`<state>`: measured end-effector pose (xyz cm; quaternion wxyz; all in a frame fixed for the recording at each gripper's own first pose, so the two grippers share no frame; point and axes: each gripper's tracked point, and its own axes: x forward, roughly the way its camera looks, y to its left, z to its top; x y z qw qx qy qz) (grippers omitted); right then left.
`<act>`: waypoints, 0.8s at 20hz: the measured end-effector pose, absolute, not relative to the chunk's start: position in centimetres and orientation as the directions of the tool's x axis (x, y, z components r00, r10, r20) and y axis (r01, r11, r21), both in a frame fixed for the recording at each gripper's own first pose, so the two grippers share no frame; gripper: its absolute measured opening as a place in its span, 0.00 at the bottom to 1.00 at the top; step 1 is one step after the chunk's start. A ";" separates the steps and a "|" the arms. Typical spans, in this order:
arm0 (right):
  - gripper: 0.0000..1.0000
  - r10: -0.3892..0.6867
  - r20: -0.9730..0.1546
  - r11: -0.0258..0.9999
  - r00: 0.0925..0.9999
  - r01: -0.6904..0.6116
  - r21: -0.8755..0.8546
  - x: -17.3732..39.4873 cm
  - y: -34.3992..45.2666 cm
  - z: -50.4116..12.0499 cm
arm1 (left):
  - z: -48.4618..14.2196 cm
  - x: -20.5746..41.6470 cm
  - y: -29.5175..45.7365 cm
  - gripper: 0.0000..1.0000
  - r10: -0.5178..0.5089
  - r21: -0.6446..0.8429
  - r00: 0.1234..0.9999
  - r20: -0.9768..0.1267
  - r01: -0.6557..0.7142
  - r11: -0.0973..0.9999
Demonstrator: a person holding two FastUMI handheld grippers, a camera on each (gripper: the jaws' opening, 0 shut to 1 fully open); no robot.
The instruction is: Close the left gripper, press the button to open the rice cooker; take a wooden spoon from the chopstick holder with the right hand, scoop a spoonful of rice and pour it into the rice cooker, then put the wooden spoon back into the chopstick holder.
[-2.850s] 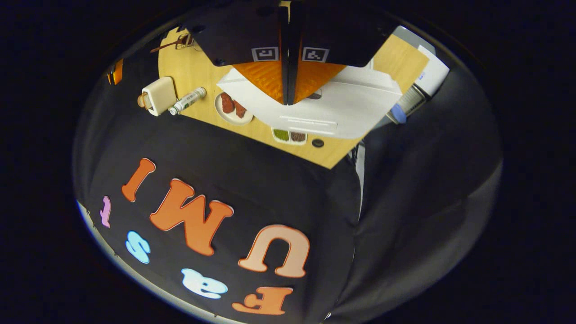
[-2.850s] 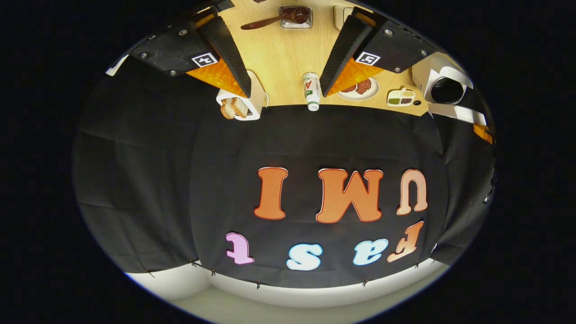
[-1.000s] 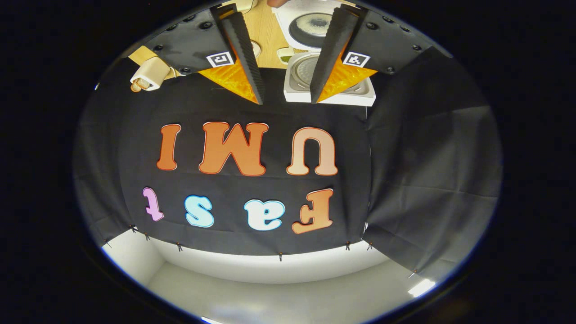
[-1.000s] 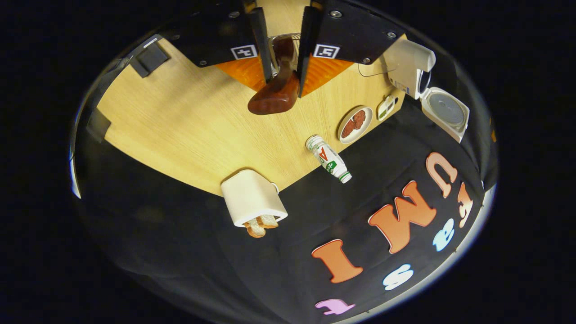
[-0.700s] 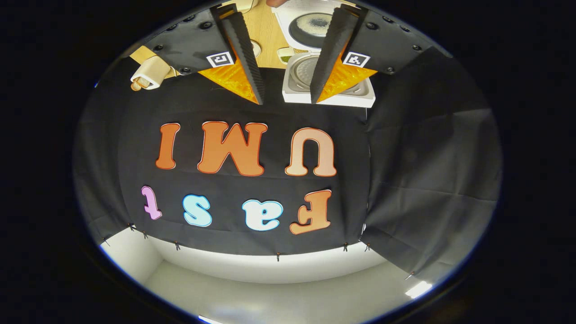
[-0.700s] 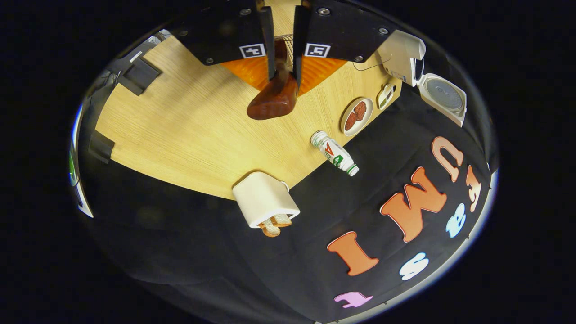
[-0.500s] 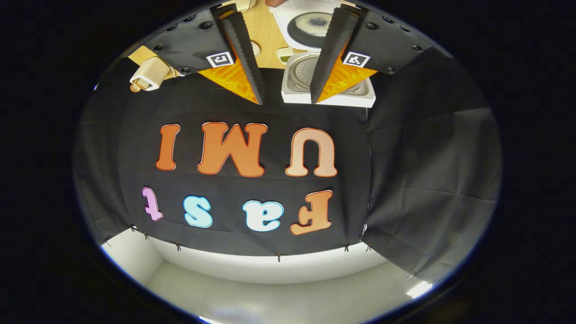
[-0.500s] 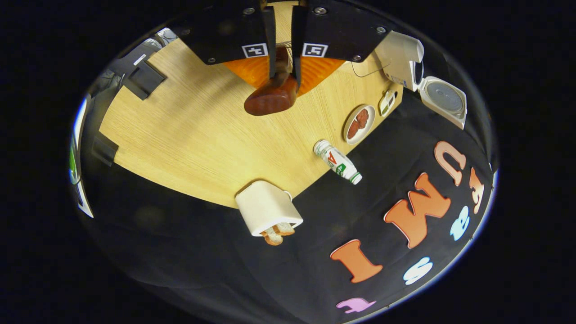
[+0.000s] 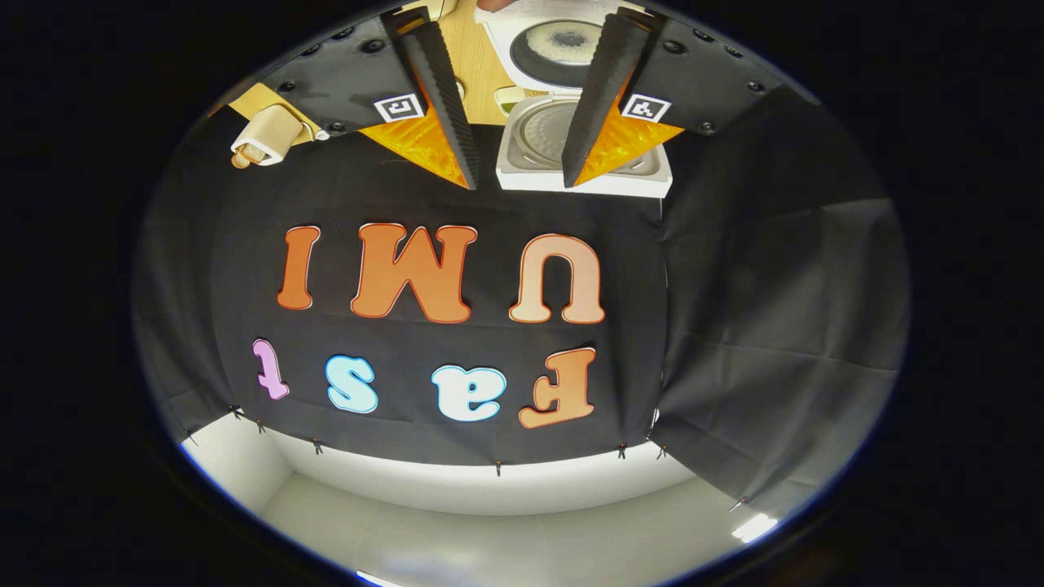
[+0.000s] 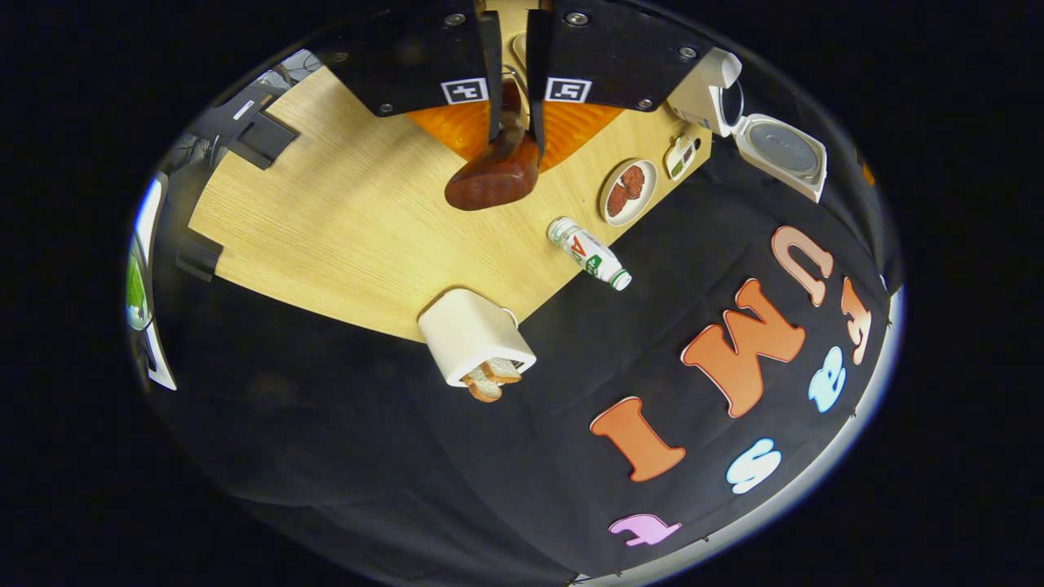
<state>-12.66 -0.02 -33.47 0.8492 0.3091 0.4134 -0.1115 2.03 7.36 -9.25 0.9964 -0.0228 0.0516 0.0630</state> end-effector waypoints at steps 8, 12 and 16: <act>0.11 0.174 -0.670 0.869 0.722 0.208 0.450 -9.4 6.7 -26.2 | -10.1 1.6 10.3 0.75 0.144 -0.021 0.984 -0.102 -0.147 0.989; 0.11 0.255 -0.666 0.902 0.701 0.075 0.425 -9.7 11.9 -26.7 | -10.4 0.9 13.0 0.83 0.195 0.006 0.976 -0.097 -0.195 0.981; 0.11 0.273 -0.700 0.946 0.660 -0.053 0.319 -11.0 15.8 -29.4 | -11.5 0.0 15.3 1.00 0.227 0.031 0.968 -0.110 -0.225 0.974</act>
